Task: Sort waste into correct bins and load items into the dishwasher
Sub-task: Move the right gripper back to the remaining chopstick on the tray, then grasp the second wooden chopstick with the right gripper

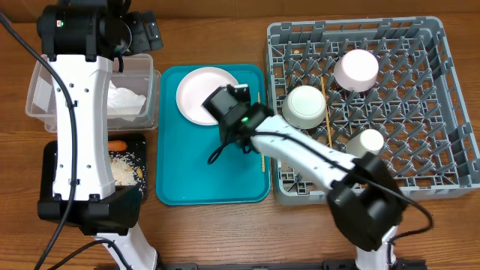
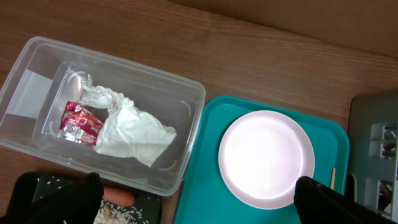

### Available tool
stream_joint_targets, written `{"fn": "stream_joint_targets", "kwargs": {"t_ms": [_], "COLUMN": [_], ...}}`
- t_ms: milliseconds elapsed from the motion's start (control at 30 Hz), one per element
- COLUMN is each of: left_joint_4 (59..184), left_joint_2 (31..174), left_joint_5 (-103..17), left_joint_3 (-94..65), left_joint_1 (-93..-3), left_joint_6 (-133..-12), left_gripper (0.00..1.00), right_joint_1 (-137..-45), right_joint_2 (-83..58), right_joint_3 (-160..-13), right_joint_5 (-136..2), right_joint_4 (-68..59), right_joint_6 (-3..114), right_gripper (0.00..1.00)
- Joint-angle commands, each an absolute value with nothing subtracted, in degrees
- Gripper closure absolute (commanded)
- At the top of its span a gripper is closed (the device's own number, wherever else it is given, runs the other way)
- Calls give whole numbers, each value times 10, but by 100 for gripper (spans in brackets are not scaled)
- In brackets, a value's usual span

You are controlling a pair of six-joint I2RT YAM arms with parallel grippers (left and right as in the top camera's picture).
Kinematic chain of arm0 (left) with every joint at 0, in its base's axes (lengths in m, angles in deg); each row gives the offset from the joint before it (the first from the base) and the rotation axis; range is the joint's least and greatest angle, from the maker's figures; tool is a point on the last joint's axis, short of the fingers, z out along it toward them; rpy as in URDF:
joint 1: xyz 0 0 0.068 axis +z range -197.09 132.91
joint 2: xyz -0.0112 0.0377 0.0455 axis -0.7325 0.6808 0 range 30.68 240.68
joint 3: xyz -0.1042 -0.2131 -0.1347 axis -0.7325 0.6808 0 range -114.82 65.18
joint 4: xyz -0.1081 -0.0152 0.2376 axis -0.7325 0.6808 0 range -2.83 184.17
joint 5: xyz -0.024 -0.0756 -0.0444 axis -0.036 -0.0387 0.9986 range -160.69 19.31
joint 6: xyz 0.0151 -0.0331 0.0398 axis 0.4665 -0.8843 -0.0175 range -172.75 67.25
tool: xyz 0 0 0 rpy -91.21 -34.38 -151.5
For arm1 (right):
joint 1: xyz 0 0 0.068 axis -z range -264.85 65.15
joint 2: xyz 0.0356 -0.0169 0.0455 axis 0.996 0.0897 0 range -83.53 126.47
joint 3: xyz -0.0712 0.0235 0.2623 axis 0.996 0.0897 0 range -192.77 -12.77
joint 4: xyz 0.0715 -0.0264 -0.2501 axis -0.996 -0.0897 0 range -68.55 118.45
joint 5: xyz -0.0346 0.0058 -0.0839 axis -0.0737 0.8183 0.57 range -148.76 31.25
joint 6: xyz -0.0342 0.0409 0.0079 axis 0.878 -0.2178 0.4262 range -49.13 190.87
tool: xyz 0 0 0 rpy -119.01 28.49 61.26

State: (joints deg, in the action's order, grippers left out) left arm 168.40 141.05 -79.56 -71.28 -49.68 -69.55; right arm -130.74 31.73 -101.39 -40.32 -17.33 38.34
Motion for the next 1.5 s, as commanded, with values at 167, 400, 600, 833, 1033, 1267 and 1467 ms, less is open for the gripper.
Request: {"fn": "stream_joint_targets", "kwargs": {"t_ms": [167, 400, 600, 833, 1033, 1267, 1467], "left_joint_4": [1684, 1684, 1684, 1684, 1684, 1684, 1684], "left_joint_2": [1403, 1403, 1403, 1403, 1403, 1403, 1403], "left_joint_5": [-801, -801, -801, -801, -801, -801, -801], "left_joint_3": [-721, -721, -721, -721, -721, -721, -721], "left_joint_1": [-497, -497, -497, -497, -497, -497, -497], "left_joint_6": [-706, -706, -706, -706, -706, -706, -706], "left_gripper": [0, 0, 0, 0, 0, 0, 0], "right_joint_1": [-1305, -1286, -1275, -1271, -1271, -1271, -1271], "right_joint_2": [371, 375, 381, 381, 398, 410, 409], "right_joint_3": [-1011, -1005, -992, -983, -982, -982, -985], "right_joint_5": [-327, -349, -368, -381, -420, -424, -433], "right_joint_4": [-172, -170, -164, -159, -153, -153, -157], "right_joint_6": [318, 318, 318, 318, 318, 318, 318], "right_gripper": [47, 46, 46, 46, 46, 47, 48]}}
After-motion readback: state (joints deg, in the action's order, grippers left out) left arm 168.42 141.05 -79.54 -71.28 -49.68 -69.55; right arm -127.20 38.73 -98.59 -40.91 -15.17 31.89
